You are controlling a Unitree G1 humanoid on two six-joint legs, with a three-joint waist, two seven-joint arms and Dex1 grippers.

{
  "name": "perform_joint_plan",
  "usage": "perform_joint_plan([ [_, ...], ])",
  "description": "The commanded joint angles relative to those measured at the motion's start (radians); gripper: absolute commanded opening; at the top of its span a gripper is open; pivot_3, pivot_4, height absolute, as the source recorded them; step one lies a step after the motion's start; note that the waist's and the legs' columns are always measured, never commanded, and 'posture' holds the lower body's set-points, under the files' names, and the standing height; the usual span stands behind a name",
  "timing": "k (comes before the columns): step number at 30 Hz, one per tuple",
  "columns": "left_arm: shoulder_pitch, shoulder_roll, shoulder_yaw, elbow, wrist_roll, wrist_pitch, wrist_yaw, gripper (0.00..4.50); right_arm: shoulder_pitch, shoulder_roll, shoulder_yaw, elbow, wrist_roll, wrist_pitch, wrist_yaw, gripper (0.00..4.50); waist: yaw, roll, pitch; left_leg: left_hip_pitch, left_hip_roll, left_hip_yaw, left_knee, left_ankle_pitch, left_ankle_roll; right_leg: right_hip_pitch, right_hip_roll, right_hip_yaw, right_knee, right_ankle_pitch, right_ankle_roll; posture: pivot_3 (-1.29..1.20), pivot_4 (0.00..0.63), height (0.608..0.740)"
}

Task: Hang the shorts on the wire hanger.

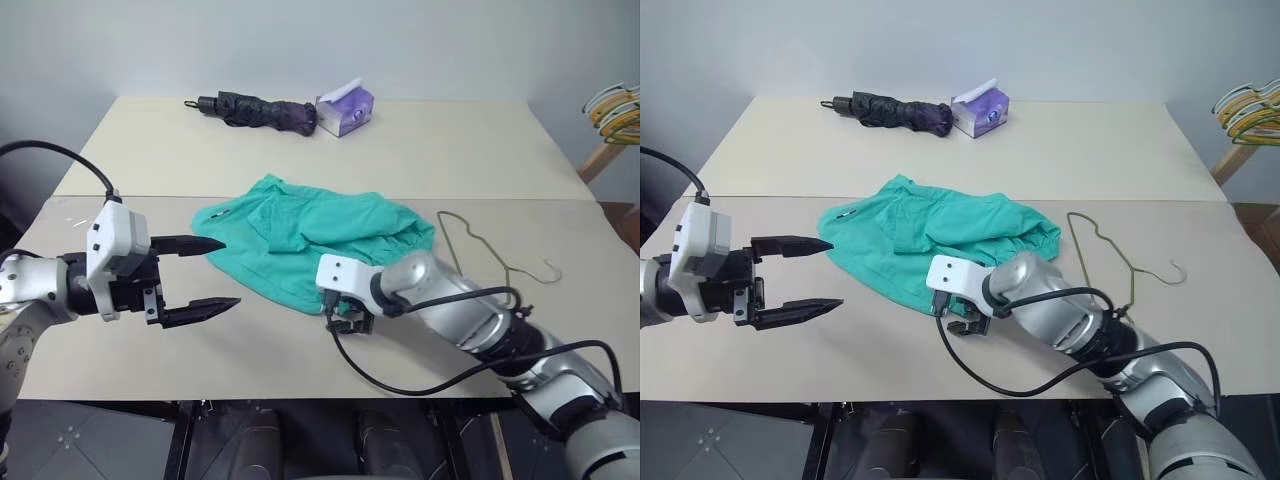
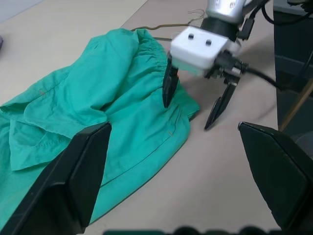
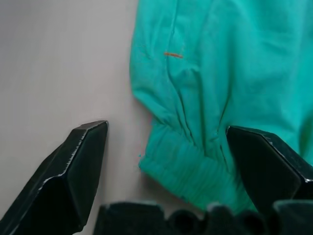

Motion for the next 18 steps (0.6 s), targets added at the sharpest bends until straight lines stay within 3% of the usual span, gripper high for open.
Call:
perform_joint_plan([
  [1,-0.006,0.007,0.026,-0.021,-0.007,-0.009,0.003,4.5,-0.022,-0.002,0.006,0.024,-0.044,0.004,-0.049,3.61,0.0,0.0,0.001,0.0,0.0,0.0,0.0,0.0,0.0,0.0,0.0,0.0,0.0,0.0,0.0,0.11,0.188,0.74],
  [11,-0.004,-0.001,0.014,-0.023,0.004,-0.022,0.008,4.5,-0.015,-0.092,0.004,-0.031,-0.052,-0.053,-0.026,0.14,0.001,-0.001,0.001,-0.001,0.0,0.0,0.0,0.0,0.0,0.0,0.0,-0.001,0.0,0.0,0.002,0.1,0.165,0.74],
  [16,0.001,-0.009,-0.026,-0.017,0.07,-0.077,0.007,4.5,0.003,-0.174,-0.022,-0.065,-0.062,-0.151,0.001,0.0,0.001,-0.001,0.001,-0.001,0.0,0.0,0.0,0.0,0.0,0.0,0.0,-0.001,-0.001,0.0,0.002,0.1,0.156,0.74],
  [18,0.023,-0.007,-0.064,0.001,0.171,-0.176,-0.007,4.5,0.021,-0.212,-0.049,-0.071,-0.071,-0.232,0.012,0.0,0.001,-0.001,0.001,-0.001,0.0,0.0,0.0,0.0,0.0,0.0,0.0,-0.001,-0.001,0.001,0.002,0.09,0.145,0.74],
])
